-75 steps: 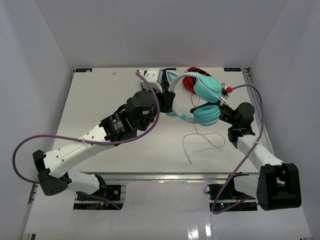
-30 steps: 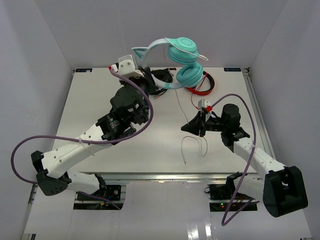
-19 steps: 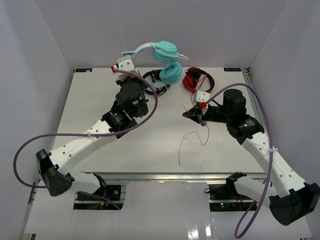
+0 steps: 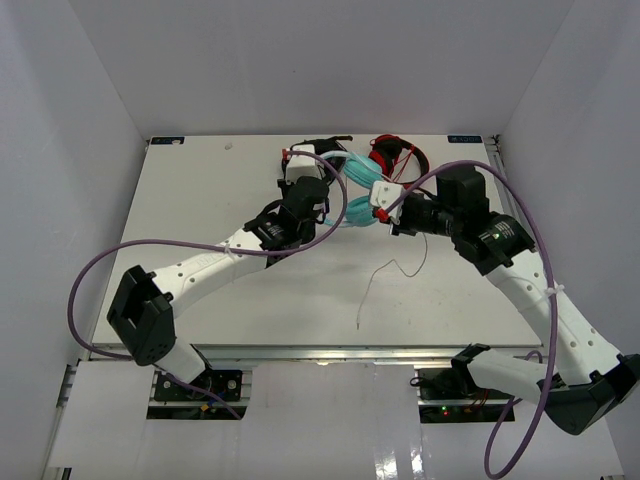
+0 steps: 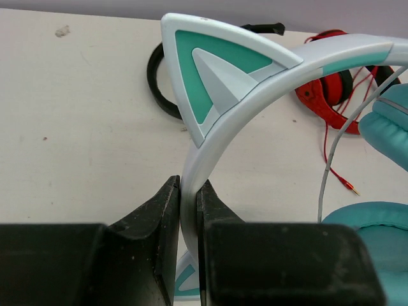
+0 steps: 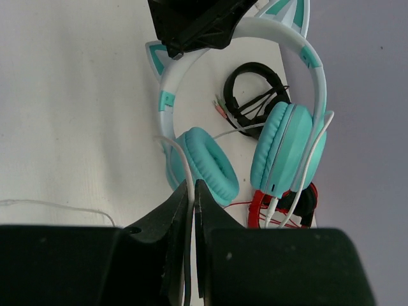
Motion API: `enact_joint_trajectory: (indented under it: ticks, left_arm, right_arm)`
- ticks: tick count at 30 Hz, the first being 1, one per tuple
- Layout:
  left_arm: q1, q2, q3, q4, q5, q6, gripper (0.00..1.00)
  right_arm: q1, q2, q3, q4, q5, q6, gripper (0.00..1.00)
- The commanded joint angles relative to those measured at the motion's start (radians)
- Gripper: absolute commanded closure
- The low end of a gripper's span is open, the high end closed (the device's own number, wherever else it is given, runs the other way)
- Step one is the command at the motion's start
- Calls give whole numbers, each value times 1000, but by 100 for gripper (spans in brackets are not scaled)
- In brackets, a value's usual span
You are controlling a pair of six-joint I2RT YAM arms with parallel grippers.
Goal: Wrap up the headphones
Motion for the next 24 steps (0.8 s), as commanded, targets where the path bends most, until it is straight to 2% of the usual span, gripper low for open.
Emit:
enact_joint_trajectory:
  ticks: [1,9,18,24]
  left_arm:
    - [-3,-7,11,37,152,-59,100]
    - [-12,-10,-36,-16,338,-77,100]
    - [-14,-41,-97,-44,382,-134,100]
    - [-14,-39,-107,-50,412,-107,100]
  right_arm:
    - [21,6,-4,40,105,-71,88]
    - [28,7,-38,103,230,-90,87]
    - [28,6,-35,112,272,-112,84]
    - [28,4,-49,123,319,-153,84]
